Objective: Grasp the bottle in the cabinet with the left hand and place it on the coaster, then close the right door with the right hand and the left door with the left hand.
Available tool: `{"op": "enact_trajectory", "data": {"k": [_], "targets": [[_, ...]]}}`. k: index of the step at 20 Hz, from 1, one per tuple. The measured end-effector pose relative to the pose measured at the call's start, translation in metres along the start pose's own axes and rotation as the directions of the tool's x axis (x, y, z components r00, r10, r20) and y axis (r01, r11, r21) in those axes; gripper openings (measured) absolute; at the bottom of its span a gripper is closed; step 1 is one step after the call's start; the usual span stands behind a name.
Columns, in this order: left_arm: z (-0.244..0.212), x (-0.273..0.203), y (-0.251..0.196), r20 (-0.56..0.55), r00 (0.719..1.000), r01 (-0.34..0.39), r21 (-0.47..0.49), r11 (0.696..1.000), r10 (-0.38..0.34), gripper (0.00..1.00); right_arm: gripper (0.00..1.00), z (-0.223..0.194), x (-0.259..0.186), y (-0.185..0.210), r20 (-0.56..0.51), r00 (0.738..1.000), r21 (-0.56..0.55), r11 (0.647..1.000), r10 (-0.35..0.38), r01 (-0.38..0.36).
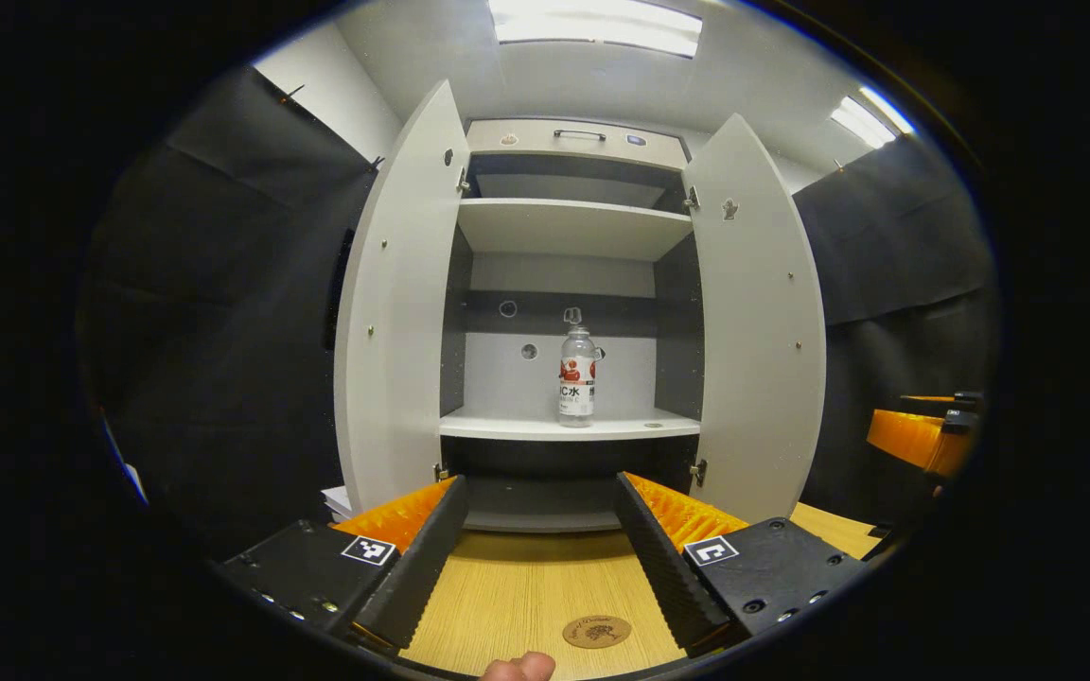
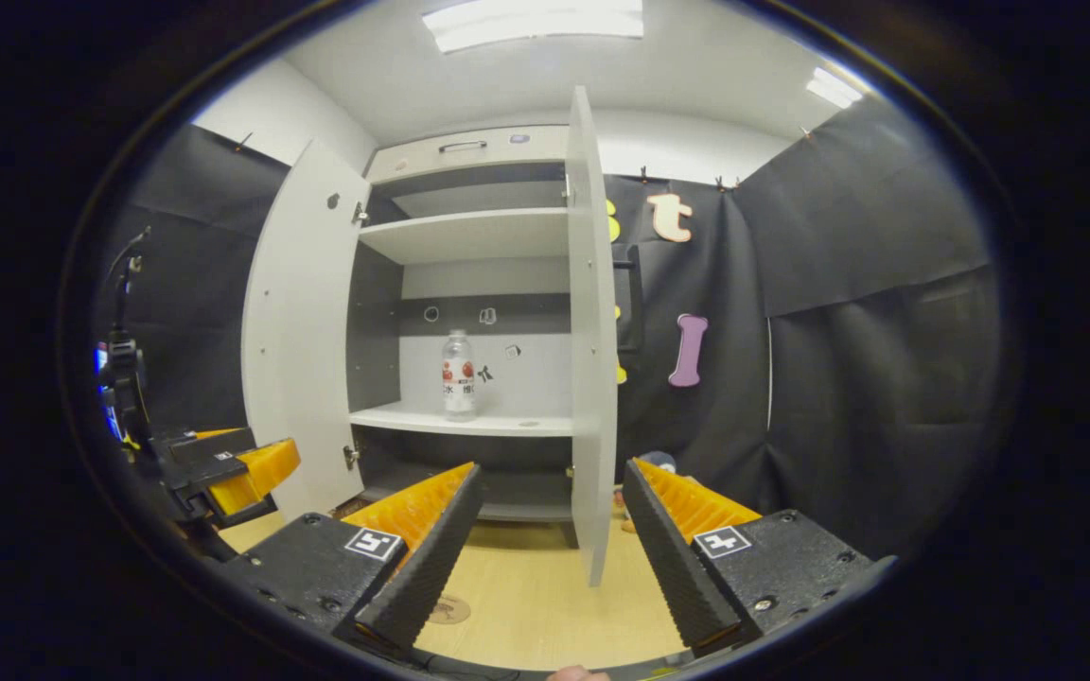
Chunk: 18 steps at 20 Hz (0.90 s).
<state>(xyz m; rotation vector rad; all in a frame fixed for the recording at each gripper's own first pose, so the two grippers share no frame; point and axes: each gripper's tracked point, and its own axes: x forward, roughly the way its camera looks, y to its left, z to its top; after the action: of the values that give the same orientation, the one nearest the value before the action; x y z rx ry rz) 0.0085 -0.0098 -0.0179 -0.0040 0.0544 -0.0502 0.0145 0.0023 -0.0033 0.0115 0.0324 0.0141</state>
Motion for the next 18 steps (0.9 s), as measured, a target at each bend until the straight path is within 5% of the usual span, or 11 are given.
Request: {"op": "enact_trajectory", "data": {"k": [10, 18], "targets": [[0.005, 0.028, -0.013, -0.013, 0.999, 0.048, -0.010, 0.999, -0.048, 0.95, 0.97, 0.006, 0.002, 0.000, -0.006, 1.000, 0.003, 1.000, 0.003, -0.003], [0.036, 0.146, -0.037, 0.031, 0.987, 0.157, -0.014, 0.987, -0.157, 0.95, 0.96, 0.008, 0.007, -0.008, -0.001, 1.000, 0.005, 0.999, -0.031, 0.031]]}}
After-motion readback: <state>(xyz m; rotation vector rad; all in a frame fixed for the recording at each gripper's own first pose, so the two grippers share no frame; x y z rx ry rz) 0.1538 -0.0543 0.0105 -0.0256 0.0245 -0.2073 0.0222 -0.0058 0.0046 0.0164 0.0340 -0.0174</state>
